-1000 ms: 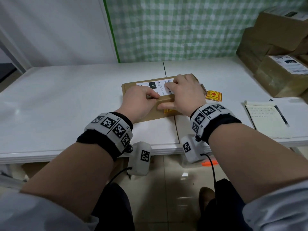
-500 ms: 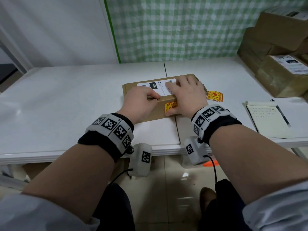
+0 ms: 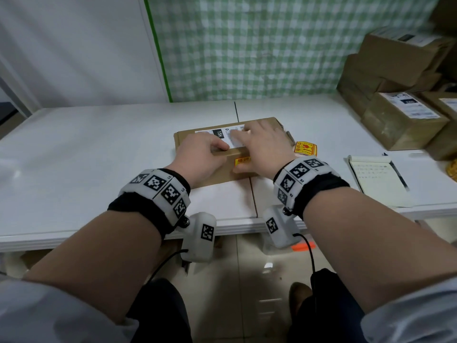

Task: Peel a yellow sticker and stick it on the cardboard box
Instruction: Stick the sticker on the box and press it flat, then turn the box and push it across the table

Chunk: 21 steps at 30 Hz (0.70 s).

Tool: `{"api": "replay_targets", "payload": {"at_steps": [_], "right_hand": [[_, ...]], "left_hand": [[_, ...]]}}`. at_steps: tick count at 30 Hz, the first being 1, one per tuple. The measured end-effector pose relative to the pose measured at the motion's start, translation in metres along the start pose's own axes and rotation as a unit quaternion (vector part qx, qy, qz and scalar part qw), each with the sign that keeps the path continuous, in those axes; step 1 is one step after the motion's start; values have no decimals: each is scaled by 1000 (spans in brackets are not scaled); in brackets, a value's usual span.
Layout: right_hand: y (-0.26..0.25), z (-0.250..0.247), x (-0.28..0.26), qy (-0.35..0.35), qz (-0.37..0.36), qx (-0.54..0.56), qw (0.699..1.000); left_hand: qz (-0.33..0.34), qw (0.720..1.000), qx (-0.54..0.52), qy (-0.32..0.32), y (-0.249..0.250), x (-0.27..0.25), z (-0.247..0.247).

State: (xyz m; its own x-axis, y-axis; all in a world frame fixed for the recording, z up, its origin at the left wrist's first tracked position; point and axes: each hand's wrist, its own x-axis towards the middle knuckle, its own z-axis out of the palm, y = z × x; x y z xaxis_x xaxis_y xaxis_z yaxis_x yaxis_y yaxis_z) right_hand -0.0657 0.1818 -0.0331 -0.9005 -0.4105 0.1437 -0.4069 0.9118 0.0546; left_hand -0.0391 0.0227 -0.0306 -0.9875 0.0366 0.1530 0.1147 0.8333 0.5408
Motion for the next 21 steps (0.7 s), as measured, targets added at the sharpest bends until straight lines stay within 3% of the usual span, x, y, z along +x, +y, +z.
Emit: {"api": "replay_targets", "payload": {"at_steps": [4, 7, 11, 21], "right_hand": [[-3, 5, 1, -18, -4, 19, 1000], [5, 7, -1, 8, 0, 52, 999], [8, 10, 5, 80, 3, 81, 994], [-16, 30, 49, 56, -64, 30, 996]], "left_hand": [[-62, 976, 206, -42, -9, 10, -11], [-90, 976, 172, -99, -21, 20, -15], [-56, 983, 161, -69, -20, 36, -27], [-47, 992, 79, -83, -34, 72, -45]]}}
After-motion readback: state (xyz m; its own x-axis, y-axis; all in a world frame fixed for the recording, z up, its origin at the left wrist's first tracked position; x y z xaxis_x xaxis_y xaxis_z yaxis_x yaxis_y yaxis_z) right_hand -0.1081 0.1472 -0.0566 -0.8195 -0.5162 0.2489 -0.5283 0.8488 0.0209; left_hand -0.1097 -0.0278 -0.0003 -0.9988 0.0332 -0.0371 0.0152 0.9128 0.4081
